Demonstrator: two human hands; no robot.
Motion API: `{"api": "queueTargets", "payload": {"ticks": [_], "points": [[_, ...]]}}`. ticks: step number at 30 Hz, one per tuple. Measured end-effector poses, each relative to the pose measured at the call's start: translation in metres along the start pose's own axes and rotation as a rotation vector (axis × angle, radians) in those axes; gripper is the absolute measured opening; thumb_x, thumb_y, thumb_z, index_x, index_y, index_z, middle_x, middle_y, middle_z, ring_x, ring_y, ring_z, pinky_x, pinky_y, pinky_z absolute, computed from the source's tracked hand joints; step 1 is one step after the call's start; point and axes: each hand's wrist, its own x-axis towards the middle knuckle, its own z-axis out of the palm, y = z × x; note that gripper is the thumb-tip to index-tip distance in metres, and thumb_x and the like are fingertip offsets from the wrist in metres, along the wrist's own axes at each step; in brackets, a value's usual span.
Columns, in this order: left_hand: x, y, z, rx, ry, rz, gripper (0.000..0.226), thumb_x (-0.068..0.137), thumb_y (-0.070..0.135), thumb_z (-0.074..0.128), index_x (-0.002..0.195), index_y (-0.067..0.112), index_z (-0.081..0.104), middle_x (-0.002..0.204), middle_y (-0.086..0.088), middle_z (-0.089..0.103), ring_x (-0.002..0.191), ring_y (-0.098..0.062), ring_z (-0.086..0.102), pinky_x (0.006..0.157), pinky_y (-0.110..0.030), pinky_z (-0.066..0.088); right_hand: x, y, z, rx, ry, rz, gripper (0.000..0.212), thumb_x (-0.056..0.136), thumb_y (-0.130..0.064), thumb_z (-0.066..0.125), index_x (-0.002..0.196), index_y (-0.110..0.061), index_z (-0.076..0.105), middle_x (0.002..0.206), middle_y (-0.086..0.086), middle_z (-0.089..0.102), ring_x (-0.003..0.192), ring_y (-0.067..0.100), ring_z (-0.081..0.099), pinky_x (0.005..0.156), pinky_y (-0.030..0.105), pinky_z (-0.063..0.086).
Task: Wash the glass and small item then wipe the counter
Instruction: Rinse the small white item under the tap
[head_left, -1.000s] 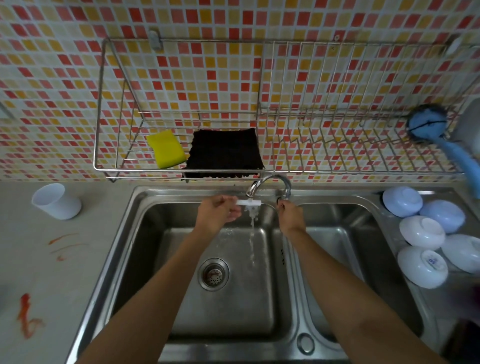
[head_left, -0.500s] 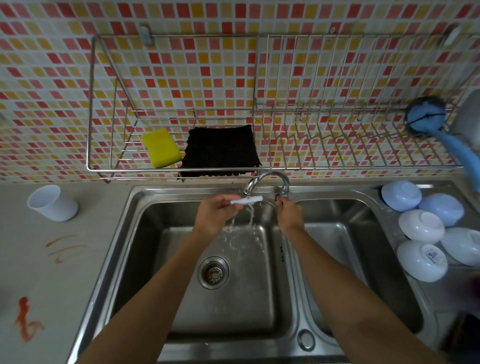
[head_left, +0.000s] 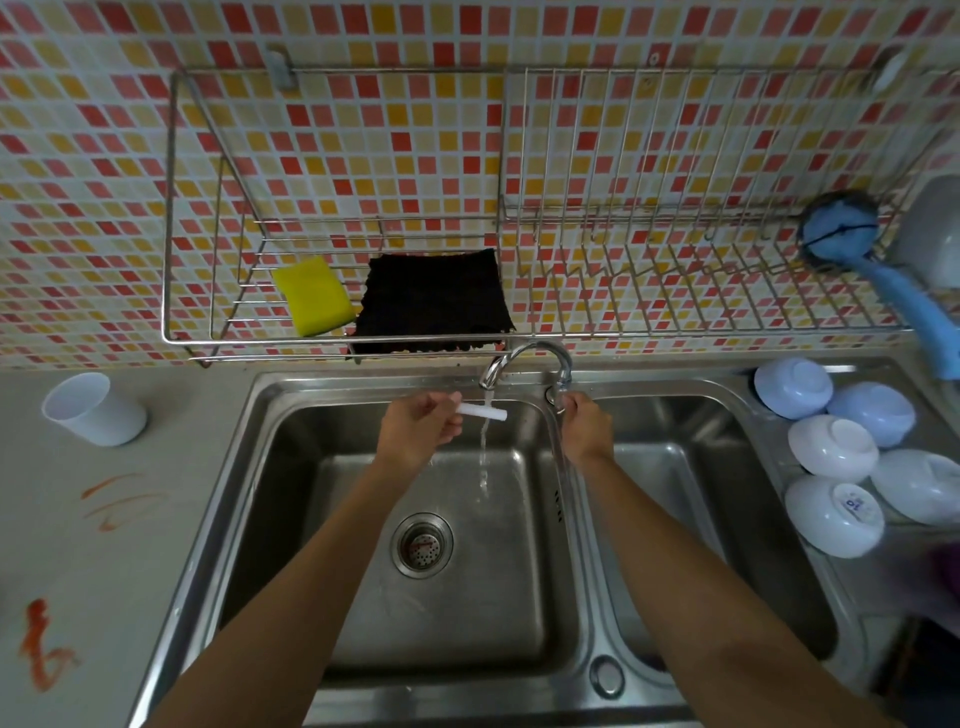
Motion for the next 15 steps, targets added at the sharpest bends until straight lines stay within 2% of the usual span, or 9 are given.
{"api": "queueTargets", "payload": {"ticks": [3, 5, 6, 8, 9, 10, 12, 13, 15], "points": [[-0.002, -0.006, 0.007, 0.292, -0.063, 0.166, 0.010, 0.091, 0.018, 0.064, 0.099, 0.014, 0.070, 0.084, 0.004, 0.071, 0.077, -0.011, 0.068, 0.076, -0.017, 0.054, -0.018, 0.009, 0.002, -0.063, 0.019, -0.026, 0.041, 0.103, -0.024, 0.041, 0.143, -0.017, 0.041, 0.092, 0.015, 0.067, 0.086, 0.030, 0.065, 0.077, 0.035, 0.051], [-0.005, -0.007, 0.015, 0.472, -0.115, 0.261, 0.016, 0.090, 0.018, 0.066, 0.104, 0.014, 0.071, 0.085, 0.005, 0.072, 0.075, -0.004, 0.066, 0.075, -0.010, 0.051, -0.035, 0.018, 0.008, -0.091, 0.028, -0.036, 0.049, 0.102, -0.025, 0.043, 0.149, -0.023, 0.028, 0.081, 0.008, 0.062, 0.073, 0.022, 0.061, 0.073, 0.034, 0.054], [-0.005, -0.009, 0.019, 0.519, -0.117, 0.282, 0.019, 0.089, 0.018, 0.067, 0.107, 0.014, 0.071, 0.090, 0.002, 0.073, 0.079, -0.005, 0.067, 0.078, -0.012, 0.051, -0.045, 0.023, 0.013, -0.093, 0.026, -0.047, 0.051, 0.102, -0.026, 0.043, 0.150, -0.024, 0.026, 0.084, 0.007, 0.062, 0.072, 0.019, 0.059, 0.072, 0.033, 0.054], [-0.003, -0.011, 0.024, 0.535, -0.066, 0.284, 0.023, 0.088, 0.018, 0.068, 0.111, 0.015, 0.070, 0.098, -0.002, 0.073, 0.085, -0.009, 0.066, 0.080, -0.014, 0.049, -0.066, 0.039, 0.027, -0.147, -0.021, -0.094, 0.051, 0.101, -0.024, 0.041, 0.150, -0.017, 0.027, 0.119, 0.013, 0.060, 0.095, 0.023, 0.061, 0.084, 0.035, 0.052], [-0.003, -0.011, 0.025, 0.543, -0.043, 0.287, 0.024, 0.088, 0.019, 0.069, 0.111, 0.016, 0.071, 0.099, -0.002, 0.073, 0.085, -0.010, 0.066, 0.081, -0.015, 0.048, -0.076, 0.049, 0.035, -0.226, -0.069, -0.124, 0.053, 0.101, -0.021, 0.040, 0.151, -0.014, 0.024, 0.142, 0.013, 0.046, 0.119, 0.027, 0.053, 0.100, 0.037, 0.046], [-0.002, -0.013, 0.027, 0.570, -0.042, 0.300, 0.023, 0.087, 0.021, 0.069, 0.110, 0.018, 0.071, 0.097, -0.002, 0.074, 0.083, -0.011, 0.067, 0.083, -0.020, 0.051, -0.085, 0.059, 0.043, -0.311, -0.126, -0.148, 0.057, 0.101, -0.019, 0.038, 0.153, -0.012, 0.018, 0.155, 0.012, 0.028, 0.139, 0.028, 0.035, 0.114, 0.035, 0.029], [-0.002, -0.017, 0.027, 0.627, -0.054, 0.330, 0.021, 0.086, 0.027, 0.070, 0.107, 0.022, 0.073, 0.090, 0.000, 0.075, 0.078, -0.013, 0.068, 0.086, -0.033, 0.054, -0.099, 0.076, 0.055, -0.405, -0.202, -0.191, 0.060, 0.101, -0.016, 0.036, 0.153, -0.007, 0.007, 0.161, 0.013, 0.007, 0.148, 0.025, 0.003, 0.117, 0.031, 0.000], [-0.003, -0.018, 0.026, 0.623, -0.034, 0.336, 0.020, 0.086, 0.029, 0.070, 0.105, 0.023, 0.073, 0.088, 0.001, 0.075, 0.076, -0.012, 0.068, 0.086, -0.035, 0.054, -0.103, 0.080, 0.057, -0.434, -0.210, -0.206, 0.061, 0.101, -0.012, 0.038, 0.151, -0.004, 0.006, 0.160, 0.016, 0.004, 0.147, 0.025, -0.004, 0.116, 0.032, -0.004], [-0.004, -0.021, 0.020, 0.596, 0.012, 0.324, 0.018, 0.087, 0.029, 0.069, 0.102, 0.022, 0.074, 0.088, 0.001, 0.075, 0.076, -0.011, 0.068, 0.084, -0.035, 0.055, -0.107, 0.081, 0.057, -0.477, -0.206, -0.216, 0.065, 0.092, 0.002, 0.053, 0.147, 0.005, 0.019, 0.156, 0.023, 0.018, 0.145, 0.028, 0.007, 0.115, 0.037, 0.004]]}}
